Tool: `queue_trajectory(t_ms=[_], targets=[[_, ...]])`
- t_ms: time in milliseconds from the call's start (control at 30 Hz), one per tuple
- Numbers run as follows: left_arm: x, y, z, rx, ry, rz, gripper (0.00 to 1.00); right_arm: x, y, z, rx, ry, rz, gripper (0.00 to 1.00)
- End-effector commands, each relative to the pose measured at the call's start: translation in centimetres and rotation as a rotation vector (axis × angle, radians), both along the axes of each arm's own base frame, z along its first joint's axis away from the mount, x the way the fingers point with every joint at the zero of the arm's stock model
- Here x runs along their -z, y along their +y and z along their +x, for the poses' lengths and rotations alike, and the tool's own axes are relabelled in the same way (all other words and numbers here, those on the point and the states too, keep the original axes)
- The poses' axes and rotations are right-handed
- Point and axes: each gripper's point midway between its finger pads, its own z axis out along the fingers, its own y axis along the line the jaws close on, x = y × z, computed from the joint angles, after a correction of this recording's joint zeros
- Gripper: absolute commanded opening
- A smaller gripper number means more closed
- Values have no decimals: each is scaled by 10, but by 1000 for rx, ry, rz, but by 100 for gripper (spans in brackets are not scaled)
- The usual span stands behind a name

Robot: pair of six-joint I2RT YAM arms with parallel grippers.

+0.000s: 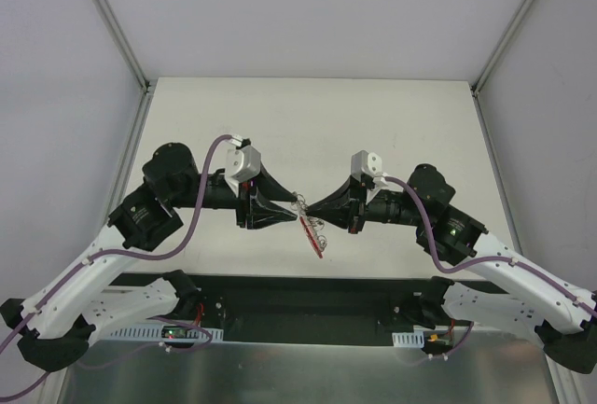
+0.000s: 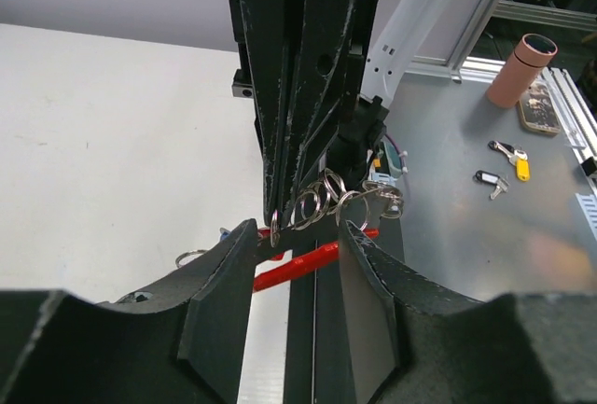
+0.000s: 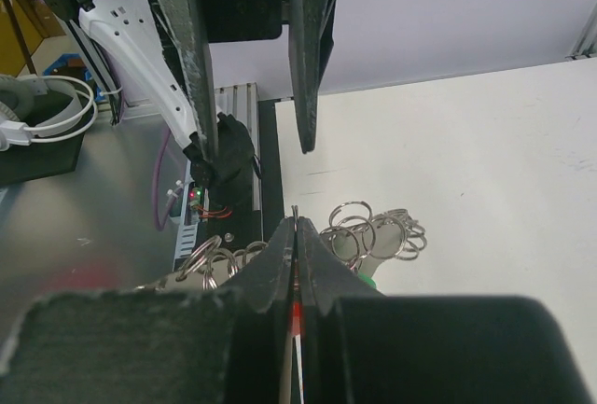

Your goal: Remove the keys from the keyring

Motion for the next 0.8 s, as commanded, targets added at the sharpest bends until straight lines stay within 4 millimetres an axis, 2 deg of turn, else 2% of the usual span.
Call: queue_trajectory(t_ms=[0,200,667,767], targets=[[-2,-2,-1,27,-23,0,39,-30,-4,-10,-34,-79,86,1],[6,-8,2,41,12,22,32,-33,-2,-6,-11,-65,93,1],[33,-10,12,19,3,75,31,-34,3,-11,-48,-53,85,1],[33,-12,10,40,4,76,30,-35,4,-12,-56,-54,84,1]])
